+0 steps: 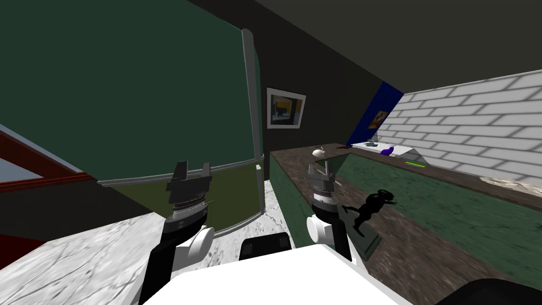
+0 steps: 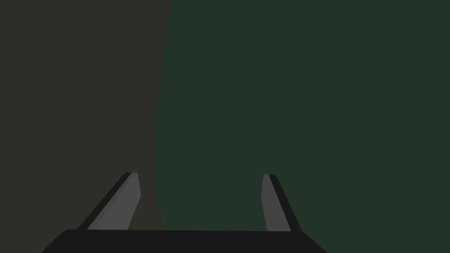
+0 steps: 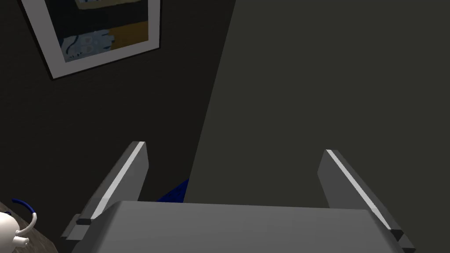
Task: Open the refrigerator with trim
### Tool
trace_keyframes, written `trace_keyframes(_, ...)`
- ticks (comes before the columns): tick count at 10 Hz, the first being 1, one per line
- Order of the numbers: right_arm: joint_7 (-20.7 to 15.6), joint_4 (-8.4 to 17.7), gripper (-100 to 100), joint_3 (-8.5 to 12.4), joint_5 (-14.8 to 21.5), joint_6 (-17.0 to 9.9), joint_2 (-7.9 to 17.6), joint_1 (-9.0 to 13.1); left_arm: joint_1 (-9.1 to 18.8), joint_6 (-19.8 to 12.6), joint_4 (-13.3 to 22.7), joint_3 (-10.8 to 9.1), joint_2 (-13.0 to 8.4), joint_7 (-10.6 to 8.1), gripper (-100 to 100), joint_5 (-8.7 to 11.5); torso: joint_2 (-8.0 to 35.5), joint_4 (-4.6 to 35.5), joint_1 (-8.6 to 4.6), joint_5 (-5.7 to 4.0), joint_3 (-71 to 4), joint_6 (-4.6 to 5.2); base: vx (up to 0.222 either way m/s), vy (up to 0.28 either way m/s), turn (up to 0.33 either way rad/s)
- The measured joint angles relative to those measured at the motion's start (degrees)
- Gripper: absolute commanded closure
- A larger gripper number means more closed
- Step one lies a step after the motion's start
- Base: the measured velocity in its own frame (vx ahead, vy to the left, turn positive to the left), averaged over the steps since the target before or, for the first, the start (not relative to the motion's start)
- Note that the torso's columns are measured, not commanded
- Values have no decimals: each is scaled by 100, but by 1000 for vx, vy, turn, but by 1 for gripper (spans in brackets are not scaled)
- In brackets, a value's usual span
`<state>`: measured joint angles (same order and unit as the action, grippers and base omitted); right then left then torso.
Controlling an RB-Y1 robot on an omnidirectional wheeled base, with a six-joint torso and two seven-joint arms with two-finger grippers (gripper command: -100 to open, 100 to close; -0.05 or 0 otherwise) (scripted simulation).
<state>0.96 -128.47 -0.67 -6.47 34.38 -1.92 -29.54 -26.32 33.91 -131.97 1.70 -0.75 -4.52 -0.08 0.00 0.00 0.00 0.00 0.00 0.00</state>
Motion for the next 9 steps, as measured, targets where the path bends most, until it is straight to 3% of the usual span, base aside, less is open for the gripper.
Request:
trace_keyframes(2, 0, 0, 0, 0, 0, 0, 0, 0, 0, 0, 0, 0, 0, 0, 0, 0, 597, 600, 0, 0, -1200, 0, 0, 0, 0)
trace_keyframes(9, 0, -2, 0, 0, 0, 1, 0, 0, 0, 0, -2, 0, 0, 0, 0, 0, 3539, 3537, 0, 0, -7073, 0, 0, 0, 0)
